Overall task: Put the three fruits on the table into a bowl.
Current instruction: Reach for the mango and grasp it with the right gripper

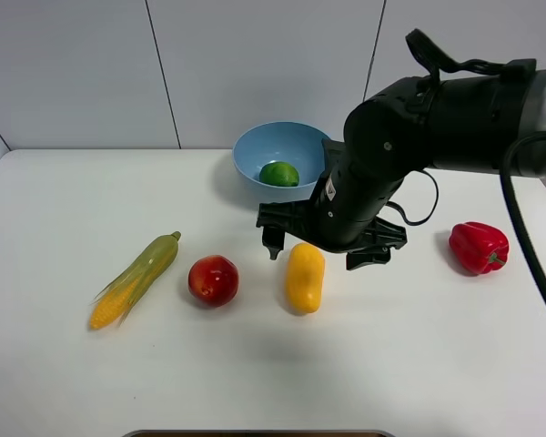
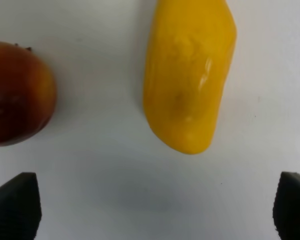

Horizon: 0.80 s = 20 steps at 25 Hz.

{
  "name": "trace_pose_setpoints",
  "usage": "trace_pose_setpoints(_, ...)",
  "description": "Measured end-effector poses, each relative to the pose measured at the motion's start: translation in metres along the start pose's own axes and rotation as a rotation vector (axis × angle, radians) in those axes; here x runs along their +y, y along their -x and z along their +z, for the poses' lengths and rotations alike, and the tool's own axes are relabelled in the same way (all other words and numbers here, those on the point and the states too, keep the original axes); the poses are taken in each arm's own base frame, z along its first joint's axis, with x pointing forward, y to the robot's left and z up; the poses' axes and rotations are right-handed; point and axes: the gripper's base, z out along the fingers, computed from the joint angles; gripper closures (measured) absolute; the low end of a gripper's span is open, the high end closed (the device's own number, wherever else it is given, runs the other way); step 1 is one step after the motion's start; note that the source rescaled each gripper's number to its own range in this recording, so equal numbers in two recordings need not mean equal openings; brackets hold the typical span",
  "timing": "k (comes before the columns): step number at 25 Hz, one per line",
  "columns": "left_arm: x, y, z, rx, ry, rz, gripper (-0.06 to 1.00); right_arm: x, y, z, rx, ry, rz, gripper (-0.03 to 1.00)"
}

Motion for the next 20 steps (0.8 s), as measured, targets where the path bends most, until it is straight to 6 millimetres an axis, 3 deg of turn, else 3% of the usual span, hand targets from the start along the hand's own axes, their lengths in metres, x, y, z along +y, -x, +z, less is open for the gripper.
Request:
trace_pose_setpoints(9,0.0,0.0,0.0,0.0,0.0,-0.001,0.24,-0.003,0.003,0.021,0.009,-0.064,0.039,-0.03)
trace_pose_setpoints(20,0.0,0.0,0.0,0.0,0.0,0.0,0.24,-0.017,0.021,0.031,-0.012,-0.091,0.085,-0.03)
